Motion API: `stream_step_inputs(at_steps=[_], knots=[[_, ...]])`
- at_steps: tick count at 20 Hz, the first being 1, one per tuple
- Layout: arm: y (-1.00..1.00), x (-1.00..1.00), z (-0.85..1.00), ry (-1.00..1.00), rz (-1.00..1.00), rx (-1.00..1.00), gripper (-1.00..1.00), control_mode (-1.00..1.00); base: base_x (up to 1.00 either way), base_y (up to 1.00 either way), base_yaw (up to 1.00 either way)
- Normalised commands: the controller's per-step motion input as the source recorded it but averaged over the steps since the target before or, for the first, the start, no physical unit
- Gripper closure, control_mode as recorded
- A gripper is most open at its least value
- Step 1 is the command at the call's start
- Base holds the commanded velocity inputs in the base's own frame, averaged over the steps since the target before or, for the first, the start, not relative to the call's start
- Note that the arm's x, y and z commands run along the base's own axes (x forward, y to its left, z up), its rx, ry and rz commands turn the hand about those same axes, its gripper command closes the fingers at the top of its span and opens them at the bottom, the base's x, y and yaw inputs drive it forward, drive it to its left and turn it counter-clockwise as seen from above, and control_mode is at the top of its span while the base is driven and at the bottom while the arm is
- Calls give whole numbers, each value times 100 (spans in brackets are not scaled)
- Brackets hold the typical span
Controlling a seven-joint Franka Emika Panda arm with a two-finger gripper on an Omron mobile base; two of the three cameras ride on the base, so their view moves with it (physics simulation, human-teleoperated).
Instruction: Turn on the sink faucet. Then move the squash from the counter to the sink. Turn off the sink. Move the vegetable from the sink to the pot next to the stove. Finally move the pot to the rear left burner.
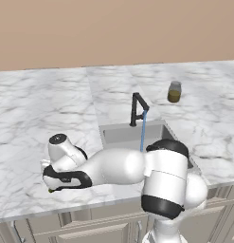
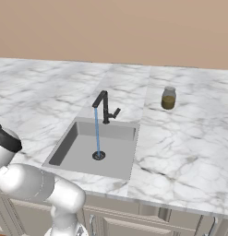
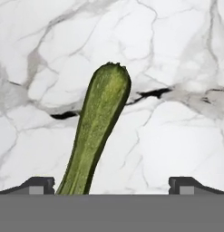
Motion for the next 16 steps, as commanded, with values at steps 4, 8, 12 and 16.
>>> stream_step_inputs(at_steps=[4,8,12,16], knots=[[5,15,-19,5,-9,0,-100,-100,0,0,0],[4,17,-16,3,-2,0,-100,-100,0,0,0],[4,27,-12,2,0,0,-100,-100,0,0,0],[8,25,-18,3,0,0,-100,-100,0,0,0]])
